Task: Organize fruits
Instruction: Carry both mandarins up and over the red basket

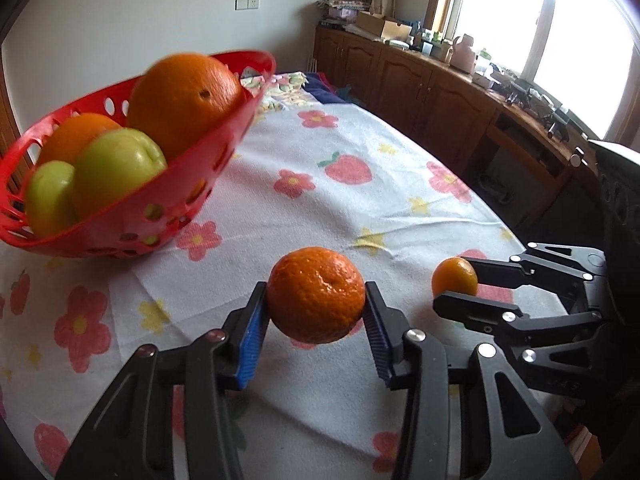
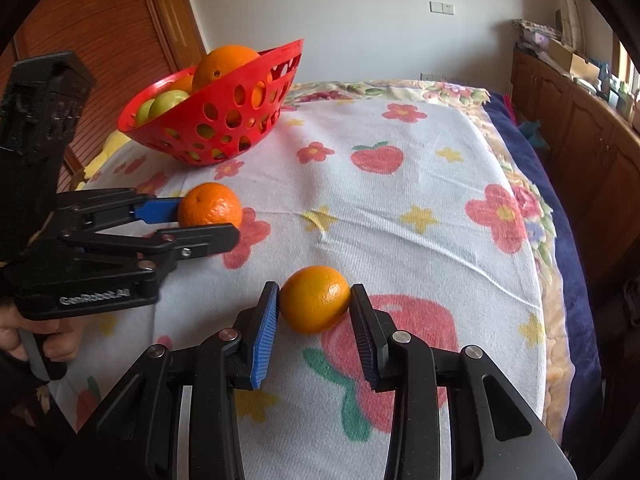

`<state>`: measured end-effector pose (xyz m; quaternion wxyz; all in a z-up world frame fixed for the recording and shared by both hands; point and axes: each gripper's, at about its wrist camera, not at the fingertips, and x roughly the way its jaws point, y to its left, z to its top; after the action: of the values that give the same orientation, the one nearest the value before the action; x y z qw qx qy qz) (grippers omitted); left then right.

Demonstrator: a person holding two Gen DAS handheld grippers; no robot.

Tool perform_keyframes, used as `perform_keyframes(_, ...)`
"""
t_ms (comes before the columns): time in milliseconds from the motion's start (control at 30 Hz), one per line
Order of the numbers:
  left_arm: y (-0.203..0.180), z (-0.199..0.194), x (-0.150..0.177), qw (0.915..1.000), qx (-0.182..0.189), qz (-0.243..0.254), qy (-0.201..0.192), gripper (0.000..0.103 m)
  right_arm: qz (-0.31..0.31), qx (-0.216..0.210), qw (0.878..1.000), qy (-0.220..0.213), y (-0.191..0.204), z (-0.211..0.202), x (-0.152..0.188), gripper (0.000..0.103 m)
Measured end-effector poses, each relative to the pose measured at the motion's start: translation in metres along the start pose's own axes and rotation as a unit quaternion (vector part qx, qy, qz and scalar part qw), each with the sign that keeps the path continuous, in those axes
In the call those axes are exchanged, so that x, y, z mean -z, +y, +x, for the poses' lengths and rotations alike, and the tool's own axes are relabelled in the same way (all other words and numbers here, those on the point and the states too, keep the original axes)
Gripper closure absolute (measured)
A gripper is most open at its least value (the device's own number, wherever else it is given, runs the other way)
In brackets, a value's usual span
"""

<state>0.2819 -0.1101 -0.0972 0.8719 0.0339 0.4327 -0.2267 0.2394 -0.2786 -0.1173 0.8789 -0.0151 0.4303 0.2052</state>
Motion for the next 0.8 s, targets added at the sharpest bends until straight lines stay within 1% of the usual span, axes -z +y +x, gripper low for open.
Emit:
perform_keyframes(100,0.002,-0.022,-0.006,0.9998,0.003,0.003,-0.02,0.059,-0.004,0.0,1.0,-0.01,0.003,-0.007,-0.007,0.068)
perform_keyframes(233,0.006,-0.053,-0.017,0.9985,0.004,0.008,-0.053,0.059,-0.019,0.001,0.999,-0.03,0.011,-0.019,-0.026,0.068)
perform_keyframes(400,0.019,-0.084,-0.035,0.996,-0.007,0.013,-0.088,0.059,-0.038,0.001,0.998,-0.057,0.019,-0.032,-0.053,0.068)
perform_keyframes(500,0.033,-0.094,-0.043,0.9946,-0.019,0.012,-0.101,0.059,-0.05,-0.001,0.996,-0.074,0.025,-0.037,-0.073,0.068)
perform_keyframes(633,0.056,-0.098,-0.054,0.9931,-0.038,0.006,-0.111,0.059,-0.068,-0.01,0.993,-0.095,0.034,-0.039,-0.103,0.068)
perform_keyframes(800,0.083,-0.098,-0.059,0.9919,-0.045,-0.015,-0.118,0.059,-0.087,-0.012,0.99,-0.107,0.04,-0.028,-0.135,0.068)
